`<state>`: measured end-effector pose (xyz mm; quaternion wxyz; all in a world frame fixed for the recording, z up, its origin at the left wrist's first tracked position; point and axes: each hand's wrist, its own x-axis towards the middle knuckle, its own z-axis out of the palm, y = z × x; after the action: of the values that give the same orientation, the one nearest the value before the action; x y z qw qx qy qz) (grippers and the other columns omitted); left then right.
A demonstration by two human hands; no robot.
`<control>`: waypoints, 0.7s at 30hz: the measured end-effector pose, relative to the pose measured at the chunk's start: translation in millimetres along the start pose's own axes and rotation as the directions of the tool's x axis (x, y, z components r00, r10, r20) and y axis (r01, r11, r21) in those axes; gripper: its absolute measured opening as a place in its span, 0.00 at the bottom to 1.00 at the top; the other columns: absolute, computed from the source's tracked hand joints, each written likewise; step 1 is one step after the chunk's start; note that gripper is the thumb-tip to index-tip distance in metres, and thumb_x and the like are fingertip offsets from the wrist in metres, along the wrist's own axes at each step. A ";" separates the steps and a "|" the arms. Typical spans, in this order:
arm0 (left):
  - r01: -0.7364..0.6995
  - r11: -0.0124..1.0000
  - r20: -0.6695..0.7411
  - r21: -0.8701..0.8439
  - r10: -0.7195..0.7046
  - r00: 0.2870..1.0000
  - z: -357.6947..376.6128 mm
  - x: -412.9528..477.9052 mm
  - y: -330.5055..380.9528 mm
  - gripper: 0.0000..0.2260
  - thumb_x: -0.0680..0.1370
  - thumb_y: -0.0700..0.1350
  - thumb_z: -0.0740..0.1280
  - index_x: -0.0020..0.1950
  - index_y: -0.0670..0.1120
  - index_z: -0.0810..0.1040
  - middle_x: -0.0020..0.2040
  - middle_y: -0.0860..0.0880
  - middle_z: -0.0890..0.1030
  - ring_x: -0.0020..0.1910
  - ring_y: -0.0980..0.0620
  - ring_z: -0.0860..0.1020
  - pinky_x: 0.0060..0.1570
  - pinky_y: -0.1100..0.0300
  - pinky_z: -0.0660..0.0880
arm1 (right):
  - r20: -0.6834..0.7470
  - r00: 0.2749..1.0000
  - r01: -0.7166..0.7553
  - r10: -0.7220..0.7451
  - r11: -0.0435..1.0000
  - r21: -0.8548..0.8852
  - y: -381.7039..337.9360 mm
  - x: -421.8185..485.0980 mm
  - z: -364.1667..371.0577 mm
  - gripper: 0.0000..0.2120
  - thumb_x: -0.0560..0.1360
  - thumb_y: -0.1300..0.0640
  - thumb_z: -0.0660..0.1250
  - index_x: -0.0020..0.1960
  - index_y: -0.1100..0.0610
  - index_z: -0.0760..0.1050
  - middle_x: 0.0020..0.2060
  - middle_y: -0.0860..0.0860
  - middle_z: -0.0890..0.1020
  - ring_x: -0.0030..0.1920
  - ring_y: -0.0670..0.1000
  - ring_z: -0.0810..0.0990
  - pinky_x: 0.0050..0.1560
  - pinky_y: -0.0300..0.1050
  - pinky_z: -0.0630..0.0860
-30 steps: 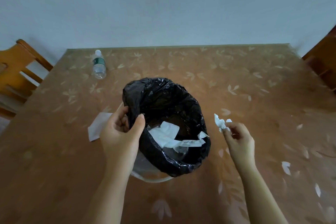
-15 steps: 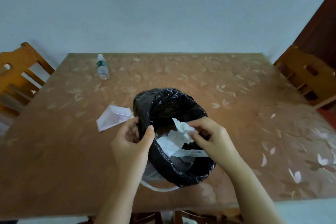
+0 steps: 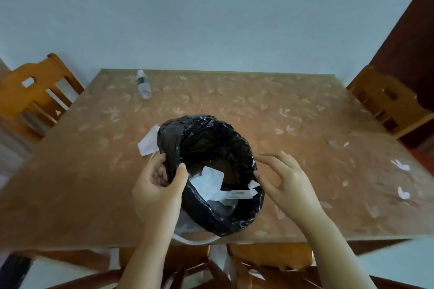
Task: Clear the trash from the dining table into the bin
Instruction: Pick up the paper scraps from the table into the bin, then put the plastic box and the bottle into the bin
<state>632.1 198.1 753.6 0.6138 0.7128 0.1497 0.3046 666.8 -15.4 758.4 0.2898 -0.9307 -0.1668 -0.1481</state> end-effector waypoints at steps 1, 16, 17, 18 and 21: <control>-0.021 1.000 -0.016 0.022 0.021 1.000 -7.4 -3.0 2.9 0.19 0.68 0.46 0.71 0.38 0.73 0.75 0.32 0.72 0.76 0.32 0.68 0.75 0.35 0.67 0.73 | -0.012 1.000 -0.004 0.004 1.000 -0.010 -1.7 -3.1 -0.5 0.12 0.72 0.57 0.68 0.55 0.56 0.77 0.49 0.52 0.80 0.51 0.53 0.76 0.49 0.41 0.69; -0.004 1.000 -0.438 -0.015 -0.003 0.899 -152.3 -9.5 16.7 0.11 0.62 0.57 0.69 0.44 0.63 0.79 0.36 0.58 0.79 0.38 0.57 0.76 0.44 0.55 0.77 | 0.145 0.982 0.123 -0.125 0.992 0.020 -84.6 -23.4 49.4 0.15 0.72 0.53 0.66 0.58 0.54 0.75 0.52 0.52 0.78 0.55 0.53 0.74 0.52 0.47 0.72; -0.014 1.000 -0.456 -0.021 0.003 0.890 -162.8 -4.9 16.3 0.10 0.63 0.57 0.69 0.43 0.64 0.79 0.34 0.60 0.79 0.36 0.59 0.75 0.43 0.57 0.77 | 0.142 0.981 0.130 -0.130 0.991 0.014 -92.1 -23.1 54.6 0.14 0.72 0.53 0.66 0.57 0.54 0.75 0.52 0.52 0.78 0.54 0.53 0.74 0.51 0.47 0.72; -0.033 0.999 -0.466 -0.027 0.016 0.885 -173.6 0.9 15.5 0.09 0.63 0.57 0.69 0.41 0.66 0.79 0.32 0.62 0.78 0.34 0.61 0.74 0.41 0.59 0.76 | 0.137 0.982 0.134 -0.133 0.991 0.005 -100.2 -22.9 60.6 0.14 0.72 0.53 0.66 0.57 0.55 0.76 0.52 0.52 0.79 0.54 0.54 0.74 0.51 0.47 0.72; -0.093 0.994 -0.462 -0.063 0.053 0.885 -208.4 22.7 12.2 0.08 0.65 0.53 0.69 0.41 0.66 0.79 0.30 0.65 0.77 0.32 0.64 0.73 0.36 0.69 0.72 | 0.128 0.984 0.125 -0.124 0.992 -0.002 -131.4 -22.7 83.9 0.13 0.72 0.55 0.67 0.56 0.55 0.76 0.51 0.52 0.79 0.53 0.54 0.75 0.49 0.46 0.72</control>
<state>518.9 372.3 783.8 0.5783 0.5995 0.2507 0.4933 609.3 131.0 748.2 0.2640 -0.9276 -0.2420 -0.1067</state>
